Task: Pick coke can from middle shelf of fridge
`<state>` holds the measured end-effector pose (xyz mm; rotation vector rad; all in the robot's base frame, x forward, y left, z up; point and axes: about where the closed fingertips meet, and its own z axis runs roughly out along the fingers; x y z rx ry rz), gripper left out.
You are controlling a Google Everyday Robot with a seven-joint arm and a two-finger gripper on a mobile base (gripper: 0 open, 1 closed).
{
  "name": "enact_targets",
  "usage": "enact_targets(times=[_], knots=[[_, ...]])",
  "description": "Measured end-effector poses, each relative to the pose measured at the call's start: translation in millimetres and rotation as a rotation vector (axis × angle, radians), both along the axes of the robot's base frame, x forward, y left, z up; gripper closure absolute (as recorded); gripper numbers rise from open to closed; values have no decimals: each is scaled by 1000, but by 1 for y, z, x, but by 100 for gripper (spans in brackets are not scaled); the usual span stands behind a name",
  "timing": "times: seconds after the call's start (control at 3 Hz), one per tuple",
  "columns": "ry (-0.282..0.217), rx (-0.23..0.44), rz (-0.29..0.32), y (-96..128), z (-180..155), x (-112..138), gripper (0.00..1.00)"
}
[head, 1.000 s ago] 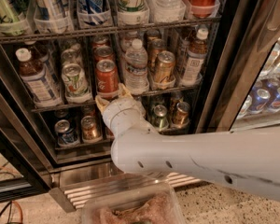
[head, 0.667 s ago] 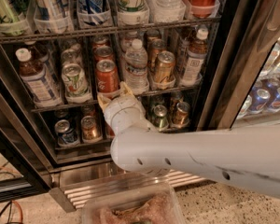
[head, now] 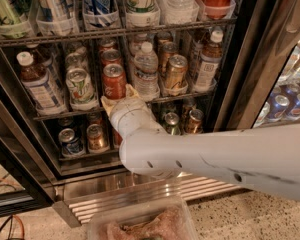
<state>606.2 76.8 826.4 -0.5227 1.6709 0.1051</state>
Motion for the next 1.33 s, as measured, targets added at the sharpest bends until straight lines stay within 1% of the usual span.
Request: enact_targets(times=[0.33,0.67,1.0,1.33], knots=[[5,17,29,9,1,5,41],[3,24,31,9,1,10,42],[-7,22,13,3,2,18,41],[-17,17,-6,-4,3,29,37]])
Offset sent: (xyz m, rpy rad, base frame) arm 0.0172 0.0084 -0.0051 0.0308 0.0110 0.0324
